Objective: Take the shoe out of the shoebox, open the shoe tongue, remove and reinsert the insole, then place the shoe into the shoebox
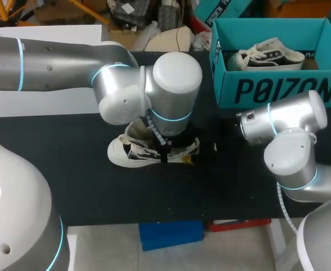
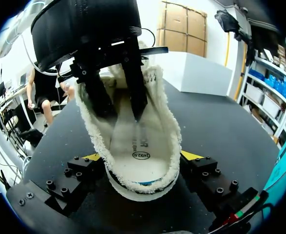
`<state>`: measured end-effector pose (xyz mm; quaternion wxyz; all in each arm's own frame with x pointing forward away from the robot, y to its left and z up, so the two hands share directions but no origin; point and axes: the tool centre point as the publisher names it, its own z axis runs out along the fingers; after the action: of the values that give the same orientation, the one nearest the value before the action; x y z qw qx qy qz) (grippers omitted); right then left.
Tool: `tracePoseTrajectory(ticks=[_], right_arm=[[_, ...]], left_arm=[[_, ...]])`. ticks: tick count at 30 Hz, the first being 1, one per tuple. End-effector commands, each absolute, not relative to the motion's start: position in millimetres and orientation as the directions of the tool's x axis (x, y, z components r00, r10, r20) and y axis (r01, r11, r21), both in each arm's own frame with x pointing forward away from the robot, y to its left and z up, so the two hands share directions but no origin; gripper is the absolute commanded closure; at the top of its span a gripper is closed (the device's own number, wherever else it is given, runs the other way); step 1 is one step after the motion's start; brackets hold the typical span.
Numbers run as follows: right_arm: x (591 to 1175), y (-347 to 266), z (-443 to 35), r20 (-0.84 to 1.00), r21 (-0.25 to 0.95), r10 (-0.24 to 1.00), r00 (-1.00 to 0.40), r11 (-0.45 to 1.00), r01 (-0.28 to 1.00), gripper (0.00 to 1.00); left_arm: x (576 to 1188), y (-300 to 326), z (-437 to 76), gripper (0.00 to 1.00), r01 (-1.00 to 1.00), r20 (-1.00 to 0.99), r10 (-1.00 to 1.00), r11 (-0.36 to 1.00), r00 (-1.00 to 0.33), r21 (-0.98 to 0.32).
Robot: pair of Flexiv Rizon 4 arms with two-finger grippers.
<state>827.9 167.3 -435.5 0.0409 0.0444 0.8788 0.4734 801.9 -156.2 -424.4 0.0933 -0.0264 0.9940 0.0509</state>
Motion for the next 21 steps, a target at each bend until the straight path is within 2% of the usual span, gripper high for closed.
tracePoseTrajectory(ticks=[1, 8, 21], right_arm=[[829.8, 168.7, -435.0, -0.028, 0.835, 0.118, -0.993, 0.548, 0.042, 1.0], [829.8, 168.7, -435.0, -0.028, 0.835, 0.118, -0.993, 0.548, 0.042, 1.0], [829.8, 168.7, -435.0, -0.028, 0.835, 0.118, -0.993, 0.548, 0.042, 1.0]], left_arm=[[805.4, -153.4, -505.7, 0.63, -0.065, -0.255, -0.034, 0.991, -0.966, 0.115], [822.6, -143.2, -513.9, 0.64, -0.081, -0.315, -0.035, 0.987, -0.948, 0.135], [847.1, -132.7, -502.4, 0.65, -0.123, -0.395, -0.078, 0.988, -0.916, 0.089]])
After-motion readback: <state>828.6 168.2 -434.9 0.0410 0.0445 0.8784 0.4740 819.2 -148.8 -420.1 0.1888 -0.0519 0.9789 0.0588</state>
